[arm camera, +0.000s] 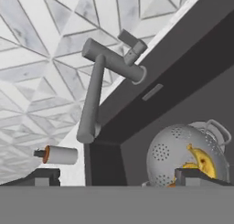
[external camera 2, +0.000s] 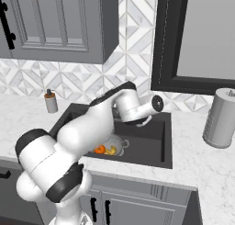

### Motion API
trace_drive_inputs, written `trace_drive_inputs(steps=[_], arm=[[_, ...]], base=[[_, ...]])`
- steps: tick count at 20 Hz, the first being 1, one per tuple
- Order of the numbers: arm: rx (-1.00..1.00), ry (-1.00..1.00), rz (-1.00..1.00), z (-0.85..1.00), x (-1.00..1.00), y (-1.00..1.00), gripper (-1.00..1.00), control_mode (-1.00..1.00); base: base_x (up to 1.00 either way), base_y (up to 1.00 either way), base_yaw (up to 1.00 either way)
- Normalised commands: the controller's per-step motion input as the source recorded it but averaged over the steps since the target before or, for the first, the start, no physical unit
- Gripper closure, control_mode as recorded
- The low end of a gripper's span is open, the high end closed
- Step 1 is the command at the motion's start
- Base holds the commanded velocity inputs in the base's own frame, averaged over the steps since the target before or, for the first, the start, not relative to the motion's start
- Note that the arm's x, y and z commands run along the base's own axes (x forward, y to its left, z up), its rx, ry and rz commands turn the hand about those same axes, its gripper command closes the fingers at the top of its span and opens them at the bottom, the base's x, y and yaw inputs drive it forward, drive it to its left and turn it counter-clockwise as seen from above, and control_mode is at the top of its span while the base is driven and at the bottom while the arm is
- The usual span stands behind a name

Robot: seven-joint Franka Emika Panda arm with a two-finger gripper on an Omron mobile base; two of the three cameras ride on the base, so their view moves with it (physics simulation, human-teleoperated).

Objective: Put the colander in the sink, put the orange, banana, mango in the colander, and turn on the sink faucet and pour water over the colander.

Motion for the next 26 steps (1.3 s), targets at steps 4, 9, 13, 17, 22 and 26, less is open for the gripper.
trace_drive_inputs(steps=[4, 9, 13, 17, 22, 26], arm=[[0.07, 0.00, 0.00, -0.06, 0.61, 0.00, -1.00, -1.00], [0.01, -0.03, 0.01, -0.20, 0.47, 0.05, -1.00, -1.00], [0.00, -0.07, 0.03, -0.29, 0.38, 0.13, -1.00, -1.00], [0.00, -0.09, 0.05, -0.28, 0.31, 0.12, -1.00, -1.00], [0.00, -0.04, 0.05, -0.08, 0.49, 0.05, -1.00, -1.00], [0.00, -0.01, 0.03, -0.05, 0.53, 0.00, -1.00, -1.00]], base=[[0.00, 0.00, 0.00], [0.00, 0.00, 0.00], [0.00, 0.00, 0.00], [0.00, 0.00, 0.00], [0.00, 0.00, 0.00], [0.00, 0.00, 0.00]])
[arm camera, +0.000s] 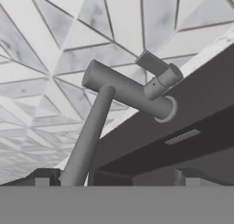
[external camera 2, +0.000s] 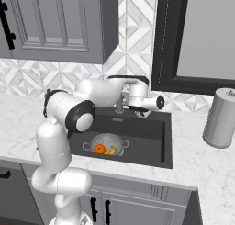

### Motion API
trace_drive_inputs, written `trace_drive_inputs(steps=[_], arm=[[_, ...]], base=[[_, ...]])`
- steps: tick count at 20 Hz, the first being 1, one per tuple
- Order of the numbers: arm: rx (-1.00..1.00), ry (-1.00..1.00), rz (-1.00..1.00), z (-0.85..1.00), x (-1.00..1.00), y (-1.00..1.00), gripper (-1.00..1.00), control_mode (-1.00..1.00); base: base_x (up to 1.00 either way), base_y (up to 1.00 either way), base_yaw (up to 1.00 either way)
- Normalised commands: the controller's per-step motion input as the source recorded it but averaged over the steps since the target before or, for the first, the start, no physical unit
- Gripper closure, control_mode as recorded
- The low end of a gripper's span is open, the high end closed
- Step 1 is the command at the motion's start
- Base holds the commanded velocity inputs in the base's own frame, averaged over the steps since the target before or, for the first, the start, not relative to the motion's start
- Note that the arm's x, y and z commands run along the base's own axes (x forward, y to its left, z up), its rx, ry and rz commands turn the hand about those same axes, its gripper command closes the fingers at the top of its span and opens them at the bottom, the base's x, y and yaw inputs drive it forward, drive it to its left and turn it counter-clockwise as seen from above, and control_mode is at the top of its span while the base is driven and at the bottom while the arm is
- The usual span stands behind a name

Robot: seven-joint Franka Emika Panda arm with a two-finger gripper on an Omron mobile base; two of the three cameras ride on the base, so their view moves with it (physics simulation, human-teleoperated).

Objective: Put the colander in the sink, put the orange, banana, mango in the colander, and turn on the sink faucet and pour water over the colander.

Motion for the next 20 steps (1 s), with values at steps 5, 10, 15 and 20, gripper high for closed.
trace_drive_inputs(steps=[5, 10, 15, 20], arm=[[0.00, 0.00, 0.03, -0.13, 0.35, 0.01, -1.00, -1.00], [0.00, 0.00, 0.03, -0.19, 0.23, 0.07, -1.00, -1.00], [0.00, 0.00, 0.03, -0.17, 0.27, 0.14, -1.00, -1.00], [0.00, -0.01, 0.01, -0.12, 0.28, 0.11, -1.00, -1.00]], base=[[0.00, 0.00, 0.00], [0.00, 0.00, 0.00], [0.00, 0.00, 0.00], [0.00, 0.00, 0.00]])
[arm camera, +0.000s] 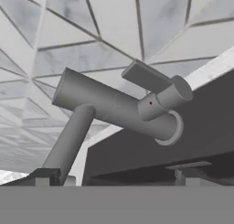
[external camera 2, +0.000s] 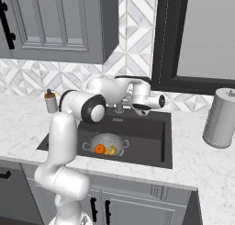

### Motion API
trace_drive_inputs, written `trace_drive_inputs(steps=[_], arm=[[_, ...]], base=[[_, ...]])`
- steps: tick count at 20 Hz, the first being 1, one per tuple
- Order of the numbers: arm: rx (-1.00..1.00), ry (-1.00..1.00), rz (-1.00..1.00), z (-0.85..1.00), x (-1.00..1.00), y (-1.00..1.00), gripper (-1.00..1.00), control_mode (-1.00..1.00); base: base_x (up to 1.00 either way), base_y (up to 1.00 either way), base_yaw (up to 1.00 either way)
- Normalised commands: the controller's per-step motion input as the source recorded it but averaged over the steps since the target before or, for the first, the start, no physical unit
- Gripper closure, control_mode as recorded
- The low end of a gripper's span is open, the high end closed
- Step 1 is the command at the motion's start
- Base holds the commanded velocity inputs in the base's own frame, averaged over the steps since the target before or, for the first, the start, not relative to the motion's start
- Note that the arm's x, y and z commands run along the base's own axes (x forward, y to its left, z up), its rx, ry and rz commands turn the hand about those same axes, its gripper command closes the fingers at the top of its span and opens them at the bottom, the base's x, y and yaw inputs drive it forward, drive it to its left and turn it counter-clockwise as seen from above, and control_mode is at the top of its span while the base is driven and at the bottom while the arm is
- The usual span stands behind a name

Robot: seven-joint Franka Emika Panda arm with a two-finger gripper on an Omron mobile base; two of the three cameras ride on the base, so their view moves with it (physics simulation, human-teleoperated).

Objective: Put the colander in the sink, put the orange, banana, mango in the colander, and turn on the sink faucet and pour water over the colander.

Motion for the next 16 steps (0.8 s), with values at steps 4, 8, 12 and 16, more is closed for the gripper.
trace_drive_inputs(steps=[4, 8, 12, 16], arm=[[0.00, -0.03, 0.00, -0.08, 0.24, 0.12, -1.00, -1.00], [0.00, -0.04, 0.00, -0.05, 0.14, 0.13, -1.00, -1.00], [0.00, -0.03, 0.00, -0.06, 0.28, 0.11, -1.00, -1.00], [0.00, -0.03, 0.00, -0.07, 0.30, 0.01, -1.00, -1.00]], base=[[0.00, 0.00, 0.00], [0.00, 0.00, 0.00], [0.00, 0.00, 0.00], [0.00, 0.00, 0.00]])
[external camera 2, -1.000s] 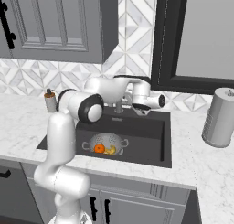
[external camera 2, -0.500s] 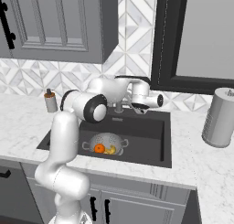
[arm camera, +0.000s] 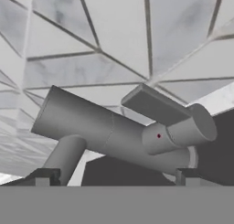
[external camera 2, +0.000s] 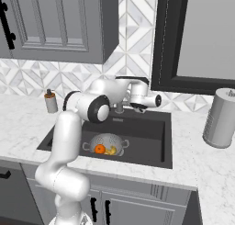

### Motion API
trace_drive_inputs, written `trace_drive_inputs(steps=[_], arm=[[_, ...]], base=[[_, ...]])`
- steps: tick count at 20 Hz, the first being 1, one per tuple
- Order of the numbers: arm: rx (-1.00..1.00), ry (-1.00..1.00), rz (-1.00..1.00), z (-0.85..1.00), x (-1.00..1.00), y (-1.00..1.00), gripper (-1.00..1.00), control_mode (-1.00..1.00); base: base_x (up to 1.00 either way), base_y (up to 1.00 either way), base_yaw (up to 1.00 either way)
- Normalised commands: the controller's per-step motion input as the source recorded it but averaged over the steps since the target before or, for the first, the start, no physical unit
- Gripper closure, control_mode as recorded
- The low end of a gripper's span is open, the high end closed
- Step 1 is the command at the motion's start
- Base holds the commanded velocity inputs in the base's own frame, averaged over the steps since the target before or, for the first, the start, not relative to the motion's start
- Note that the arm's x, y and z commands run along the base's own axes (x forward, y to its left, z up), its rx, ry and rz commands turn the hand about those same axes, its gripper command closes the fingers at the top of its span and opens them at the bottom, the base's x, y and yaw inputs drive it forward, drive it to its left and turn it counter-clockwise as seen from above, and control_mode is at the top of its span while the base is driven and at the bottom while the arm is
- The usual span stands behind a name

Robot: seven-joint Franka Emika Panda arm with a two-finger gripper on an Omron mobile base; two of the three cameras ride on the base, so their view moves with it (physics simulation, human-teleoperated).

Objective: Put the colander in the sink, put the orange, banana, mango in the colander, and turn on the sink faucet and pour water over the colander.

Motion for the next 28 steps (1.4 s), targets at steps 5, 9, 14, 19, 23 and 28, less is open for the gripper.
trace_drive_inputs(steps=[5, 9, 14, 19, 23, 28], arm=[[-0.01, 0.00, 0.00, -0.11, 0.32, 0.00, -1.00, -1.00], [-0.04, 0.00, 0.00, -0.11, 0.26, -0.06, -1.00, -1.00], [-0.05, 0.00, 0.00, -0.08, 0.25, -0.24, -1.00, -1.00], [-0.04, 0.00, 0.00, -0.02, 0.24, -0.19, -1.00, -1.00], [-0.04, 0.00, -0.01, 0.00, 0.08, -0.17, -1.00, -1.00], [-0.03, -0.03, 0.00, 0.01, 0.00, -0.16, -1.00, -1.00]], base=[[0.00, 0.00, 0.00], [0.00, 0.00, 0.00], [0.00, 0.00, 0.00], [0.00, 0.00, 0.00], [0.00, 0.00, 0.00], [0.00, 0.00, 0.00]])
